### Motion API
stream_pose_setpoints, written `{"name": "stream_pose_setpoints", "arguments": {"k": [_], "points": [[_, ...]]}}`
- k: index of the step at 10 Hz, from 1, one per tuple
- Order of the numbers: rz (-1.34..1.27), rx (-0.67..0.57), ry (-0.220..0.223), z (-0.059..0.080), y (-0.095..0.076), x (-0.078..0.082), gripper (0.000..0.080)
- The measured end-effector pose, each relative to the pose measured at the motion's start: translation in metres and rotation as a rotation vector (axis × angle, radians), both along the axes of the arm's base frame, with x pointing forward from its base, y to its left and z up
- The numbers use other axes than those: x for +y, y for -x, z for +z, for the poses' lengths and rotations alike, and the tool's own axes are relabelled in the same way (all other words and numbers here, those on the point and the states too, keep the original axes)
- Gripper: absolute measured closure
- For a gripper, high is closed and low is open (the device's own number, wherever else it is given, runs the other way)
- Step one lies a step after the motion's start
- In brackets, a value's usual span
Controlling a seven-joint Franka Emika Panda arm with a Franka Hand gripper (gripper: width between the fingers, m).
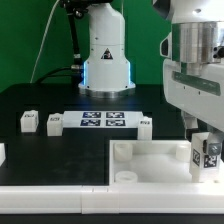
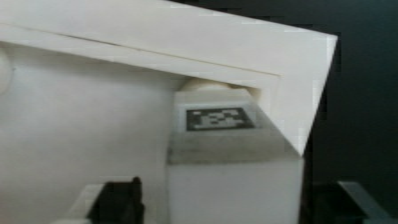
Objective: Assemble one leg
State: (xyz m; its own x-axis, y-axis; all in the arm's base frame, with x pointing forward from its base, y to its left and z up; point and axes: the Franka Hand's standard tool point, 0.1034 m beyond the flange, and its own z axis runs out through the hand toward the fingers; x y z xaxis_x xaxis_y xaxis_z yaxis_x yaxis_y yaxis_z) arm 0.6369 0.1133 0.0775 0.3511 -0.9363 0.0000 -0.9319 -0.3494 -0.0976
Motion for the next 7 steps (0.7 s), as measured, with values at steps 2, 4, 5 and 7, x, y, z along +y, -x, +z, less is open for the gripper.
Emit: {"name": "stream_pose_setpoints", "arguments": {"k": [2,4,5,7], "points": [[0.216,-0.006,0.023,-0.001,0.001,0.006,0.016],[0.401,-0.011,0.041,-0.001,0.002,0.012,0.0153],[0.533,-0.018,0.053,0.0,0.001,0.012,0.0153],[0.706,-0.026,0.073,0.004,-0.002,0.013,0.015]]}}
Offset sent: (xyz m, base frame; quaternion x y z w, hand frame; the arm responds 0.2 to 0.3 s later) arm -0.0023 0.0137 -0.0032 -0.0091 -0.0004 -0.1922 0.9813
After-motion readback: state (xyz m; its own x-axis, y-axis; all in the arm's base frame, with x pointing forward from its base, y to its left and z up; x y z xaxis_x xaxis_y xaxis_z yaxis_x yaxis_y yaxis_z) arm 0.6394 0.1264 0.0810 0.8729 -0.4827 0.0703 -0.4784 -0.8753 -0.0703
